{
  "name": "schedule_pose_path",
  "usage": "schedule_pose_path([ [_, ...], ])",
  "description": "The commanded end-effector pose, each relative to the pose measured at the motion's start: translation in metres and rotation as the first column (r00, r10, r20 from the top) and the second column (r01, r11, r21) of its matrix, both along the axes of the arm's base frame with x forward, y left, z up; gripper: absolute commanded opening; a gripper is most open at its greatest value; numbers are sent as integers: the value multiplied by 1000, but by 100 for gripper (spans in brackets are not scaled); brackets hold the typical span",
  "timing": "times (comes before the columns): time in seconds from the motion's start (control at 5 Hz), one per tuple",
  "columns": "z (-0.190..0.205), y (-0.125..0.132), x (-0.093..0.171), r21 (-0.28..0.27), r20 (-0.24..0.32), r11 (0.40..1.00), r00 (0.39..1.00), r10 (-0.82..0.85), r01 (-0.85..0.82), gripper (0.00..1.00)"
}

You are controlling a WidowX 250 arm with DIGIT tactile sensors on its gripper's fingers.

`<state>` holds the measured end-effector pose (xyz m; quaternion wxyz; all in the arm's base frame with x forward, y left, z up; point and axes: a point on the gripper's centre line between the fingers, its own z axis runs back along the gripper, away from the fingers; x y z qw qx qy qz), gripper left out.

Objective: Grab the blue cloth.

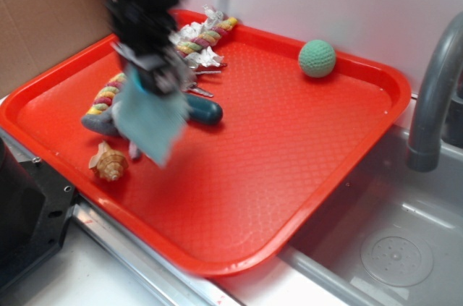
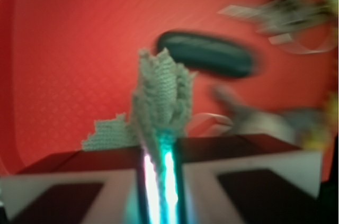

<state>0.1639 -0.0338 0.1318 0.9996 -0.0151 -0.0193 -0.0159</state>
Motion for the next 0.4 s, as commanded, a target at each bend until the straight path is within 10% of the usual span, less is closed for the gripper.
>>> schedule_pose_path([
  [0.0, 98, 84, -28, 89, 212, 972, 958, 193, -216, 0],
  [0.2, 130, 83, -18, 123, 241, 968, 952, 186, -221, 0],
])
